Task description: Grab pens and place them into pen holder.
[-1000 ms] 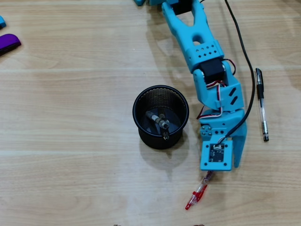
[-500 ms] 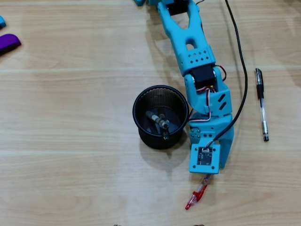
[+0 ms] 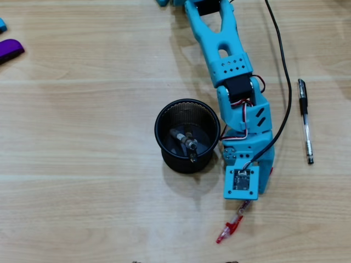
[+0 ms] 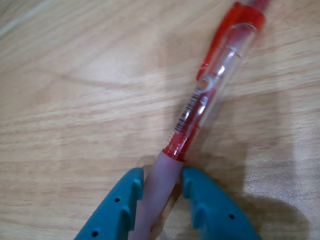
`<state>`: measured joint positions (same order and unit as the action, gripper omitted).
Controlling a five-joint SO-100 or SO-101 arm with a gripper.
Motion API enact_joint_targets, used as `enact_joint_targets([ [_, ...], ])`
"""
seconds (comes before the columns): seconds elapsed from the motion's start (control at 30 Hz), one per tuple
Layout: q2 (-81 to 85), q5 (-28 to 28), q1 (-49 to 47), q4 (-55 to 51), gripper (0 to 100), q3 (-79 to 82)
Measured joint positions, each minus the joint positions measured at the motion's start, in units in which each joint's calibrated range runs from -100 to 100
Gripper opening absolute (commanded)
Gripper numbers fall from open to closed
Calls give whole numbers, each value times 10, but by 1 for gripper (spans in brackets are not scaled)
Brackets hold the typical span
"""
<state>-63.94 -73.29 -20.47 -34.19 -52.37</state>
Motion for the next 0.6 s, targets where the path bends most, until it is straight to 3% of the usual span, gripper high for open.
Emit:
enact_joint_targets([
  [0.03, 2, 0, 0, 0, 2, 2],
  [0.4, 19, 2, -3, -8, 2, 5],
  [0.6, 124, 50, -10, -9, 2, 8],
])
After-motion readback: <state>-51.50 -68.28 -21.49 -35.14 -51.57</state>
